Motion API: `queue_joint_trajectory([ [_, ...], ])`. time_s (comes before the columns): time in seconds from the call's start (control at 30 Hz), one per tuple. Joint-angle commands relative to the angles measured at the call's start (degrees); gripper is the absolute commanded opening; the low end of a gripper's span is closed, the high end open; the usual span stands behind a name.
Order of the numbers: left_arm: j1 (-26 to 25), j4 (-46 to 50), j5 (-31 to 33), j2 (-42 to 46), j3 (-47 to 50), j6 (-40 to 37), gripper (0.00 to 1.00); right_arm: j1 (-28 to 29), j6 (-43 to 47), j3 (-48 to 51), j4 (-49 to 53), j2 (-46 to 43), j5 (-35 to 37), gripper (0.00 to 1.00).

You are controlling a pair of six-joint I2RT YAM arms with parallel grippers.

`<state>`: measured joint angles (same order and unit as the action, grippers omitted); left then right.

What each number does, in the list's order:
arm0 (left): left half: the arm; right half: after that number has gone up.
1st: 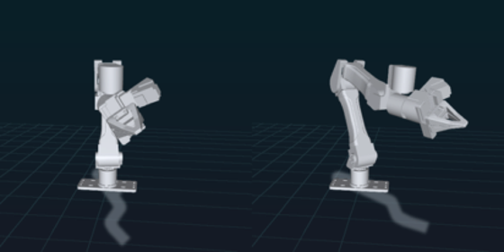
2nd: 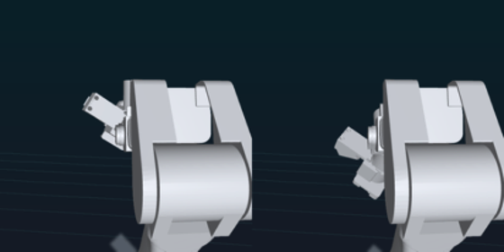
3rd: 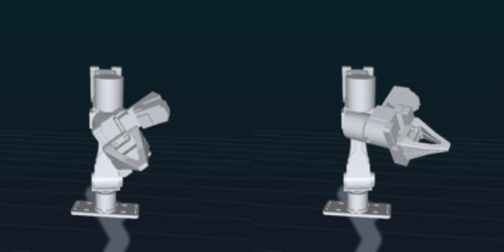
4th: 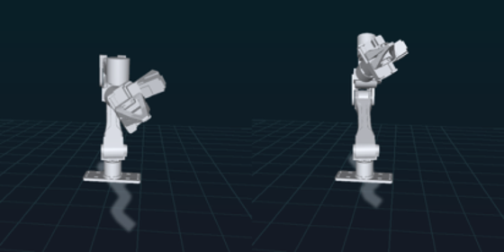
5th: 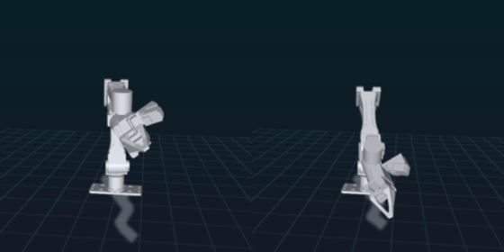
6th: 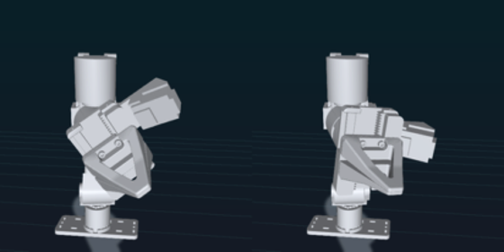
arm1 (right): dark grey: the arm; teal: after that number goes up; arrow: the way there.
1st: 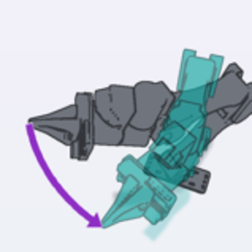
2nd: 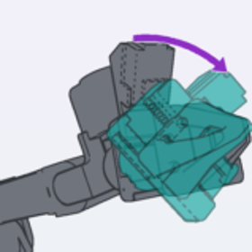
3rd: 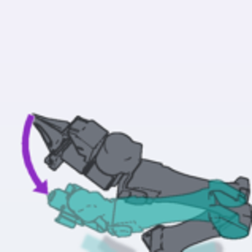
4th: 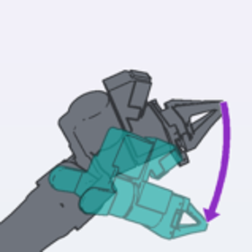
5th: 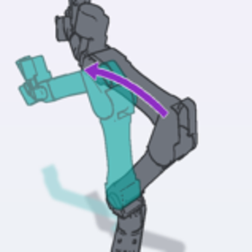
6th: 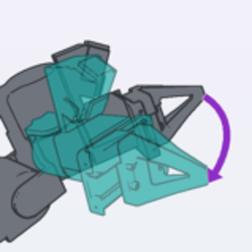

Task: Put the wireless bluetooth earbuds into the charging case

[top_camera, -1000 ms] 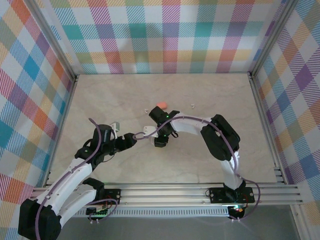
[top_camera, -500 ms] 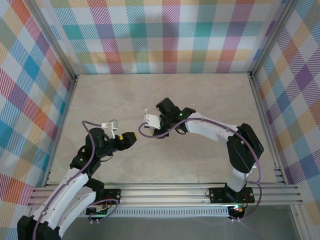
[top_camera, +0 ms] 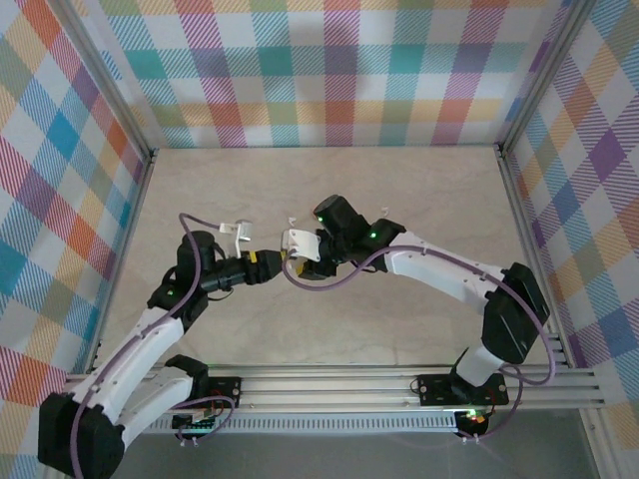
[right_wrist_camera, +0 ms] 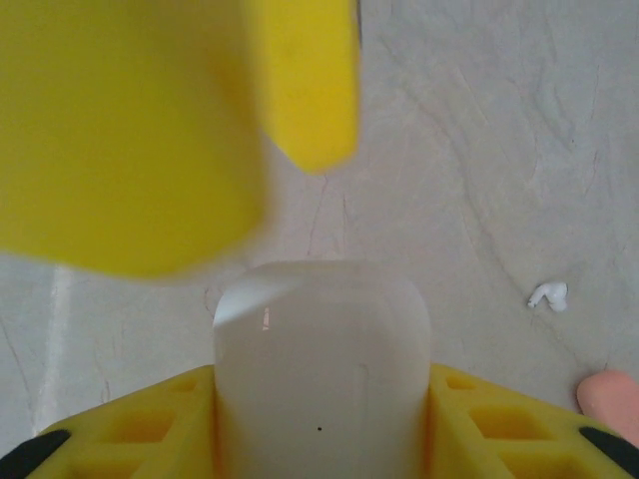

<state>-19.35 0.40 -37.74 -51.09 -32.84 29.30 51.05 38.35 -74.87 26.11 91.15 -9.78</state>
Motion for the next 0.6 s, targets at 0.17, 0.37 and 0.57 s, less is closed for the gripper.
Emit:
queue_joint_trajectory([
  [0.17, -1.29, -4.94, -5.66, -5.44, -3.55, 1.58, 0.64, 0.45, 0.32, 0.47, 0.35, -3.72, -1.82, 0.47],
  [0.37, -2.68, -6.25, -6.95, -7.86, -4.22, 2.34, 0.56, 0.46, 0.5, 0.82, 0.37, -4.16, -1.6, 0.47],
  [0.57, -3.88, -5.36, -6.74, -8.61, -4.87, 2.34, 0.53, 0.46, 0.5, 1.19, -0.08, -3.72, 0.21, 0.47],
])
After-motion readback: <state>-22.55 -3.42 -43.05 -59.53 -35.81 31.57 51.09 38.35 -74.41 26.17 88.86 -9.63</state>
